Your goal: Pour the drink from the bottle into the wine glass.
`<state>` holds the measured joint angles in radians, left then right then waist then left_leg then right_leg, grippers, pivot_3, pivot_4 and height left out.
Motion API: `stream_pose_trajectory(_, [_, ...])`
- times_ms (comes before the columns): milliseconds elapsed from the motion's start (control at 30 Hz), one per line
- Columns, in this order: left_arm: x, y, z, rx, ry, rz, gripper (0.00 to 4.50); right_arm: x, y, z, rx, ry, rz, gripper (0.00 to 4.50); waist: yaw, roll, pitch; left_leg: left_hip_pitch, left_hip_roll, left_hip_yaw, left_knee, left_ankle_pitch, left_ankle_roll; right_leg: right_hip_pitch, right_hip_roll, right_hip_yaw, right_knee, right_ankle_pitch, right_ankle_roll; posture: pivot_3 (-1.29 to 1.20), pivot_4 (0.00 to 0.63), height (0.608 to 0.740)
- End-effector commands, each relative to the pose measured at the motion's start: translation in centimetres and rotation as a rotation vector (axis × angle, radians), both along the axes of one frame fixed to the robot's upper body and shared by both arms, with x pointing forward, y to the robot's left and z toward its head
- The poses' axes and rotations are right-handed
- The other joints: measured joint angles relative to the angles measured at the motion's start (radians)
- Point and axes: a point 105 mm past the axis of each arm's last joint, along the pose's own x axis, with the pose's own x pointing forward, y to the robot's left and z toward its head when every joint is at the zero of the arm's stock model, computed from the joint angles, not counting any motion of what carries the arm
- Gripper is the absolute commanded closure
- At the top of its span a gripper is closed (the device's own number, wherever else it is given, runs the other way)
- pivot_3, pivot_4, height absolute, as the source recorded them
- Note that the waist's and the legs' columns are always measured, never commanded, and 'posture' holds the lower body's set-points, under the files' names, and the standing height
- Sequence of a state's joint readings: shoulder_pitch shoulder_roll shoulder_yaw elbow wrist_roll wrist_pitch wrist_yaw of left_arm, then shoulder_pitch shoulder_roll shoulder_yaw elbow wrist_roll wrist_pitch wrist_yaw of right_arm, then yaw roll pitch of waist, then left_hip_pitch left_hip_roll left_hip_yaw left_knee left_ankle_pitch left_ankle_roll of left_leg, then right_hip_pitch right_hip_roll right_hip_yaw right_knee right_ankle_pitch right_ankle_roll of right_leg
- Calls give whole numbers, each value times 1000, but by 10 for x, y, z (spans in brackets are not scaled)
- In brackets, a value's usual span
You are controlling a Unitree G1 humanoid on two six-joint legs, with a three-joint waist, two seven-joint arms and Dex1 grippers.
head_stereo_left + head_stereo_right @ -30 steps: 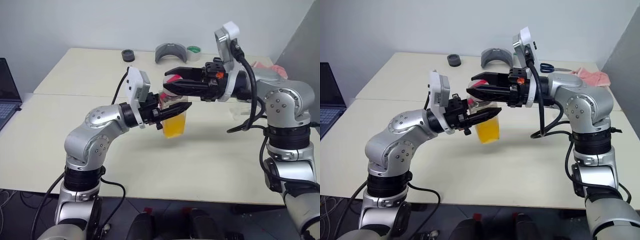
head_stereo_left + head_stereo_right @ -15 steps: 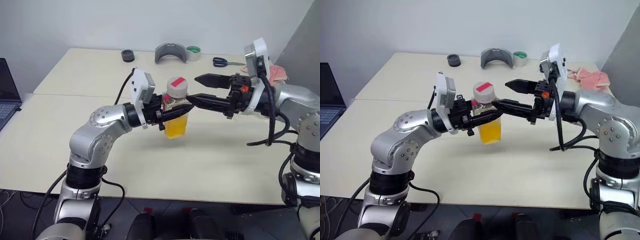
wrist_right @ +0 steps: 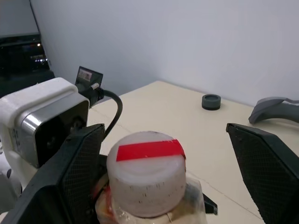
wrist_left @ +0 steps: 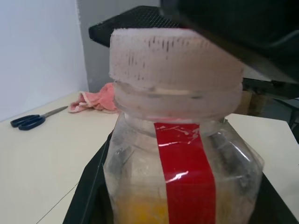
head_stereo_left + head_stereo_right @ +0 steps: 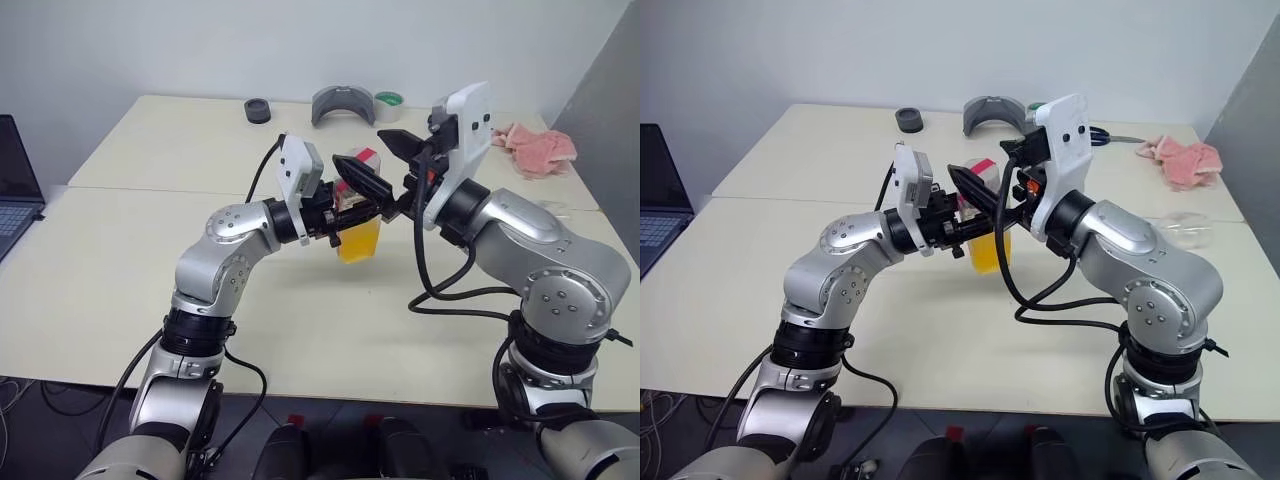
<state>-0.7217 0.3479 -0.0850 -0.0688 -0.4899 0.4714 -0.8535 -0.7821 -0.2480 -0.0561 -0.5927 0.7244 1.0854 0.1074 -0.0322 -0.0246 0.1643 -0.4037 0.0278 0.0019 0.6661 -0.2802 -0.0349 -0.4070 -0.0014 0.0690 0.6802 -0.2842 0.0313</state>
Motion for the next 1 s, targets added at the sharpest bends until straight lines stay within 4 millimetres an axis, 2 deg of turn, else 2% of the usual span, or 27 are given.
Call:
stream_pose_trajectory(33, [-6, -6, 17, -15, -78, -38, 2603, -5, 1, 13, 28, -65, 1, 50, 0, 0, 0, 0, 0, 0, 0, 0, 0, 0, 0, 0, 0, 0, 0, 0, 150, 740])
stream_pose_trajectory(133, [-7, -6, 17, -13, -78, -41, 2603, -5, 1, 13, 42, -57, 9, 50, -1, 0, 0, 0, 0, 0, 0, 0, 0, 0, 0, 0, 0, 0, 0, 0, 150, 740])
stream_pose_trajectory(200, [-8, -5, 16, -12, -77, -41, 2603, -5, 0, 13, 53, -50, 19, 432, -1, 0, 0, 0, 0, 0, 0, 0, 0, 0, 0, 0, 0, 0, 0, 0, 150, 740])
stream_pose_trajectory(233, [-8, -5, 16, -11, -76, -41, 2603, -5, 0, 13, 53, -48, 23, 658, -1, 0, 0, 0, 0, 0, 0, 0, 0, 0, 0, 0, 0, 0, 0, 0, 150, 740])
stream_pose_trajectory(433, [-10, -4, 16, -13, -75, -34, 2603, -6, 3, 8, 33, -39, 47, 2667, -1, 0, 0, 0, 0, 0, 0, 0, 0, 0, 0, 0, 0, 0, 0, 0, 150, 740])
stream_pose_trajectory(767, [-13, -3, 18, -16, -73, -30, 2603, -7, 4, 8, 11, -45, 97, 2659, -1, 0, 0, 0, 0, 0, 0, 0, 0, 0, 0, 0, 0, 0, 0, 0, 150, 740])
stream_pose_trajectory(1000, [-30, -9, 23, -34, -47, -81, 2603, -16, 5, 15, -85, -73, 409, 2659, -2, 0, 0, 0, 0, 0, 0, 0, 0, 0, 0, 0, 0, 0, 0, 0, 150, 740])
